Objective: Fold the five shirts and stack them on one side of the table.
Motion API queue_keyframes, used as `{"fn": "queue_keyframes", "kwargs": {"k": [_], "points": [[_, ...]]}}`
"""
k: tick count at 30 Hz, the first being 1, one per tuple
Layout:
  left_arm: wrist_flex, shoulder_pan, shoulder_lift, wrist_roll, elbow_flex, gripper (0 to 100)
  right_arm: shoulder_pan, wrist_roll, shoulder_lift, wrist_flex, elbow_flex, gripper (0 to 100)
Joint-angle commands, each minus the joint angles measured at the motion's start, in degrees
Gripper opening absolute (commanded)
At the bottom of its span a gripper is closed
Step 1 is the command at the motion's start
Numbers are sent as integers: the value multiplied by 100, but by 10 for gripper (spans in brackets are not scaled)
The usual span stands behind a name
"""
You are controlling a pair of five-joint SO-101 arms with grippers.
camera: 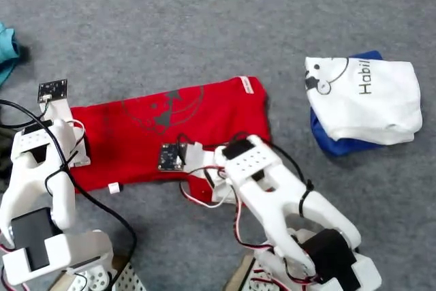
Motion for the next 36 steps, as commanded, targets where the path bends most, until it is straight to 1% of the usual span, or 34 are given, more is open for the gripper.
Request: {"fn": "queue_keyframes", "kwargs": {"k": [1,8,12,15,24,31,36], "points": [[-141,53,-163,0,-26,19,101,-35,-22,167,-321,70],[-141,53,-154,-9,-26,19,84,-35,-22,185,-347,66],[-141,53,-154,-9,-26,19,84,-35,-31,255,-365,0],[-141,53,-154,-9,-26,19,84,-35,-180,325,-365,17],[-141,62,-154,-9,-26,19,66,-53,-611,747,-365,16],[-141,62,-154,-9,-26,19,-391,-70,-611,774,-330,16],[-141,62,-154,-9,-26,19,-444,-70,-576,774,-321,19]]}}
